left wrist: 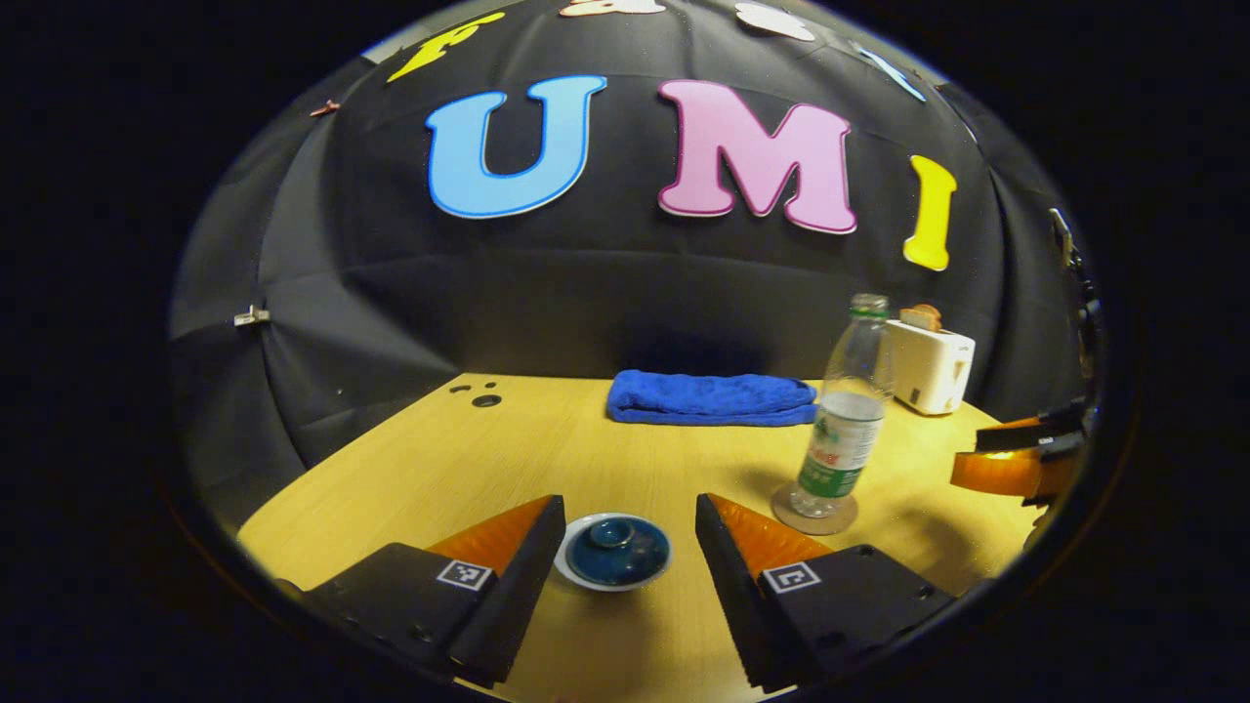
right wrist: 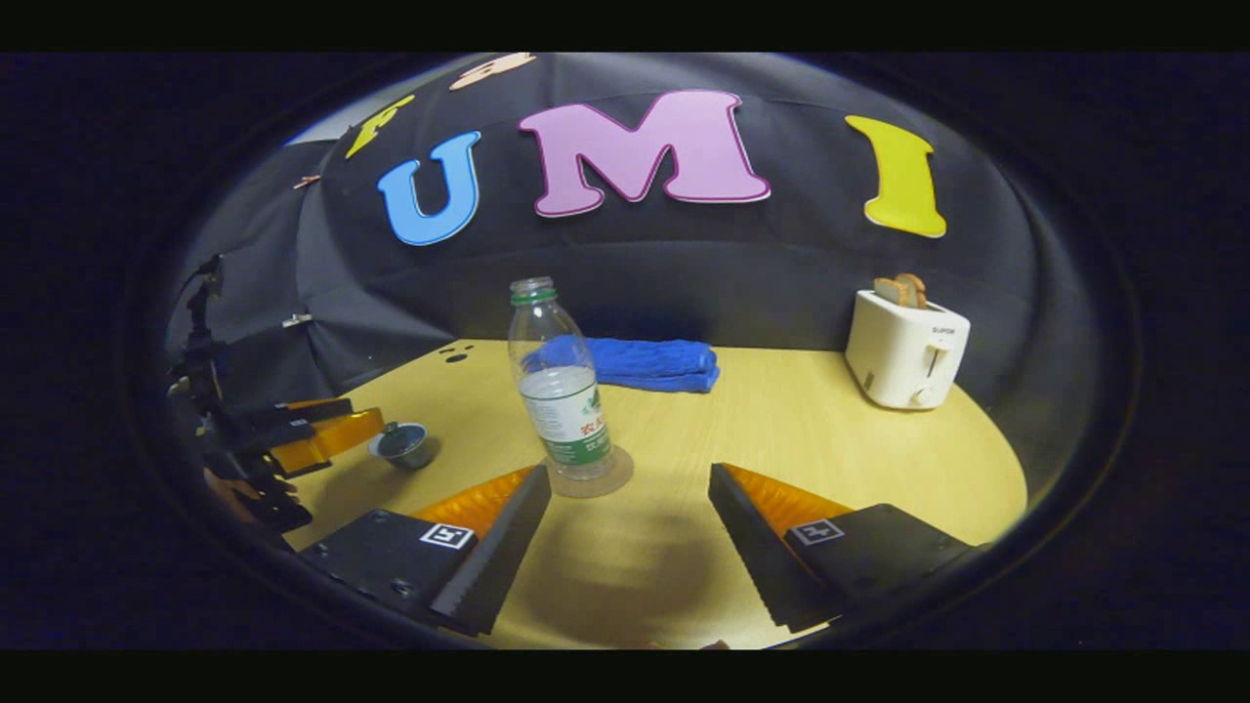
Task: Open the teacup lid with one hand, grasp the water bottle and pour water into the teacup with the other hand; after pouring, place the water bottle on the coaster and then close the teacup lid.
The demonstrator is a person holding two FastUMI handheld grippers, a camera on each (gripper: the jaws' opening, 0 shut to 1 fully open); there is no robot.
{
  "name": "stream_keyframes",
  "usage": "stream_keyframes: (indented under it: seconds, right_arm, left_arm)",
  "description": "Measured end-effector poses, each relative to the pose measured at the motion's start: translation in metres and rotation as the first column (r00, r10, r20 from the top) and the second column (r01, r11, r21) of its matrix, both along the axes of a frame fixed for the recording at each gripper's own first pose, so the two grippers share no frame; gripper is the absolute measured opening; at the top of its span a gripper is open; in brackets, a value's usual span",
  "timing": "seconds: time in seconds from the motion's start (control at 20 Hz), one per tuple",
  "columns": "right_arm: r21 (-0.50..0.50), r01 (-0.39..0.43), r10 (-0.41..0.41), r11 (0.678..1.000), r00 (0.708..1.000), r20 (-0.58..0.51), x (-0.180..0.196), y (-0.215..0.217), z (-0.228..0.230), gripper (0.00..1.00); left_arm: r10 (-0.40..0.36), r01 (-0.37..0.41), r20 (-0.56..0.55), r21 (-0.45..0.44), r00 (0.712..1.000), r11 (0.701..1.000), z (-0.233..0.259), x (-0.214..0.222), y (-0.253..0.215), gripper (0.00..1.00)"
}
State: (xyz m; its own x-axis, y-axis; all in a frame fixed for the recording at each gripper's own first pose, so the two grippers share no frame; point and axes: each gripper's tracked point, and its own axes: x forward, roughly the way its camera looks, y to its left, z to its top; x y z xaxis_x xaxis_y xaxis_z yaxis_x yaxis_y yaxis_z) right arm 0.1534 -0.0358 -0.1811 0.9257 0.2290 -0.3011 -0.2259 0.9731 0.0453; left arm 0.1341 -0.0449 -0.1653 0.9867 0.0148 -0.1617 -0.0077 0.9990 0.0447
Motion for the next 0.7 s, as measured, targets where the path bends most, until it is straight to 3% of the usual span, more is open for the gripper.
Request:
stream_keyframes:
  seconds: [0.15, 0.3, 0.5, 0.7]
  right_arm:
    - [-0.05, 0.031, -0.028, 0.998, 0.998, 0.051, -0.008, -0.025, 0.043, 1.0]
    - [-0.086, 0.055, -0.045, 0.995, 0.993, 0.113, -0.025, -0.045, 0.087, 1.0]
    - [-0.054, 0.088, -0.079, 0.995, 0.985, 0.154, -0.056, -0.055, 0.127, 1.0]
    - [0.016, 0.096, -0.098, 0.995, 0.981, 0.169, -0.087, -0.049, 0.146, 1.0]
  left_arm:
    - [-0.018, 0.018, 0.004, -0.005, 1.0, 1.0, 0.035, -0.027, -0.024, 0.93]
    - [-0.021, 0.021, 0.02, -0.013, 1.0, 1.0, 0.07, -0.047, -0.044, 0.94]
    - [-0.035, 0.039, 0.059, -0.061, 0.998, 0.997, 0.116, -0.055, -0.069, 0.94]
    - [-0.043, 0.047, 0.108, -0.037, 0.993, 0.998, 0.156, -0.072, -0.086, 0.94]
